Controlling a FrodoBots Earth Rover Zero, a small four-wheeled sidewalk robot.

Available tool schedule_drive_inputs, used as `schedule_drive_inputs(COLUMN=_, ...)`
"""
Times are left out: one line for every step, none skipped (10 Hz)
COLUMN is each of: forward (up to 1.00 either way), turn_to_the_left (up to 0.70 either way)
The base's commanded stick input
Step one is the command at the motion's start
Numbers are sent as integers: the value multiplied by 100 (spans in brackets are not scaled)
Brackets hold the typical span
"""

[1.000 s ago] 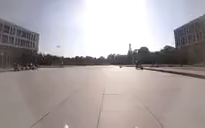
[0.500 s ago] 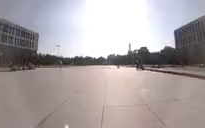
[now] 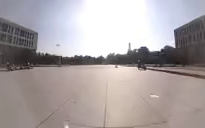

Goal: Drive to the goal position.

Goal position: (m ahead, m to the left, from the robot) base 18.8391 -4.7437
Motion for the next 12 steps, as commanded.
schedule_drive_inputs(forward=100, turn_to_the_left=0)
schedule_drive_inputs(forward=100, turn_to_the_left=0)
schedule_drive_inputs(forward=100, turn_to_the_left=0)
schedule_drive_inputs(forward=100, turn_to_the_left=0)
schedule_drive_inputs(forward=100, turn_to_the_left=0)
schedule_drive_inputs(forward=100, turn_to_the_left=0)
schedule_drive_inputs(forward=100, turn_to_the_left=0)
schedule_drive_inputs(forward=100, turn_to_the_left=0)
schedule_drive_inputs(forward=100, turn_to_the_left=0)
schedule_drive_inputs(forward=100, turn_to_the_left=0)
schedule_drive_inputs(forward=100, turn_to_the_left=0)
schedule_drive_inputs(forward=100, turn_to_the_left=0)
